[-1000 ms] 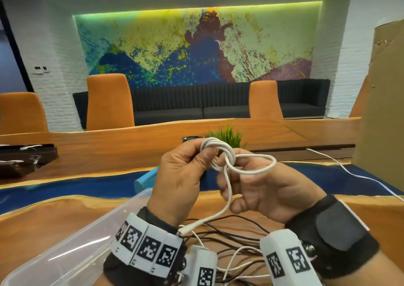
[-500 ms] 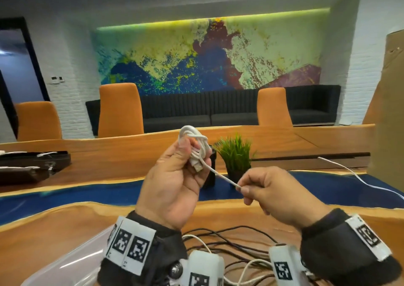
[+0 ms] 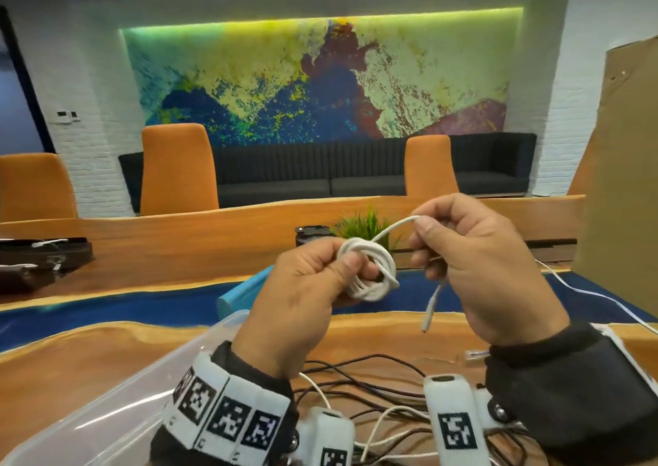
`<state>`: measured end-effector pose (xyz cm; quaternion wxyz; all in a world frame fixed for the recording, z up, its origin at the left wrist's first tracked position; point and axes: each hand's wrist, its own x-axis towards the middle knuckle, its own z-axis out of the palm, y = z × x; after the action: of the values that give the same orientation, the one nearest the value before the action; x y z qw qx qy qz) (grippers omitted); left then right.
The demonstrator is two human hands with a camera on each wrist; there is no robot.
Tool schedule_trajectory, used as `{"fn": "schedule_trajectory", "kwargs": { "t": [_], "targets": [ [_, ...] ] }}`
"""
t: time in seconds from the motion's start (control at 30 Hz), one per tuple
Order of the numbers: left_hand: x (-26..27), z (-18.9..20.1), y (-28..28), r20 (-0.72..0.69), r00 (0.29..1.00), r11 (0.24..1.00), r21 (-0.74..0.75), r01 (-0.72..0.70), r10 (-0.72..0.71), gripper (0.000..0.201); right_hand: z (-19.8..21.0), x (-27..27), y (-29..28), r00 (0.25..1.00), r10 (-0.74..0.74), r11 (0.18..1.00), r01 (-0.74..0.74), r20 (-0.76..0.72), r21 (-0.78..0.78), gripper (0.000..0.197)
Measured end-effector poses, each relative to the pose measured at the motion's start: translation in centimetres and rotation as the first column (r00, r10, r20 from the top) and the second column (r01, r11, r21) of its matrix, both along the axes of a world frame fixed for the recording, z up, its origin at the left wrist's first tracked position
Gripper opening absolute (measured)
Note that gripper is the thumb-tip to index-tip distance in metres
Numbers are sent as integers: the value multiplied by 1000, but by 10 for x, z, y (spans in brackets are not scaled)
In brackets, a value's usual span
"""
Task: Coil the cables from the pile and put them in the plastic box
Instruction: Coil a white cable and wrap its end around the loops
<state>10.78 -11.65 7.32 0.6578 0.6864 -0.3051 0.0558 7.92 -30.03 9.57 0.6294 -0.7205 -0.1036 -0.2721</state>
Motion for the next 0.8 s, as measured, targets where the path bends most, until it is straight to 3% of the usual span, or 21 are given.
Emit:
{"fn": "schedule_trajectory", "kwargs": {
  "t": [0.07, 0.1, 0.17, 0.23, 0.33, 0.47, 0.57, 0.63, 0.7, 0.8],
  "targets": [
    [4, 0, 2, 4, 997, 992, -104, -77, 78, 23, 0, -1, -5, 1000, 10, 998, -11, -17, -64, 14],
    [7, 0, 4, 13, 993, 984, -133, -116, 119, 21, -1, 0, -6, 1000, 1, 986, -6, -30, -167, 14],
    [12, -3, 7, 22, 980, 970, -148, -191, 197, 17, -4, 3, -8, 996, -43, 898, 7, -73, -439, 14],
    [19, -8, 9, 61, 958, 957, -100, -274, 281, 16, -6, 2, -4, 993, -115, 796, 80, -21, -600, 10],
    [23, -13, 8, 161, 918, 931, -7, -366, 362, 16, -2, -3, 7, 966, -51, 784, 197, 254, -588, 14],
    [19, -18, 0, 174, 941, 950, 66, -304, 290, 18, -13, 1, 20, 965, 17, 709, 172, 260, -684, 26],
    [18, -18, -3, -28, 985, 985, 20, -170, 170, 24, -22, 12, 13, 961, -4, 740, 190, 278, -645, 26],
    [15, -15, -4, -252, 967, 998, -52, -34, 20, 26, -28, 20, 9, 949, 7, 782, 191, 315, -593, 21],
    [12, -13, -4, -326, 943, 997, -65, 43, -62, 27, -32, 25, 7, 940, 27, 779, 193, 340, -597, 15],
    [10, -14, -5, -108, 994, 998, 61, 15, -9, 27, -32, 26, 2, 972, 88, 791, 65, 218, -609, 5]
  ]
}}
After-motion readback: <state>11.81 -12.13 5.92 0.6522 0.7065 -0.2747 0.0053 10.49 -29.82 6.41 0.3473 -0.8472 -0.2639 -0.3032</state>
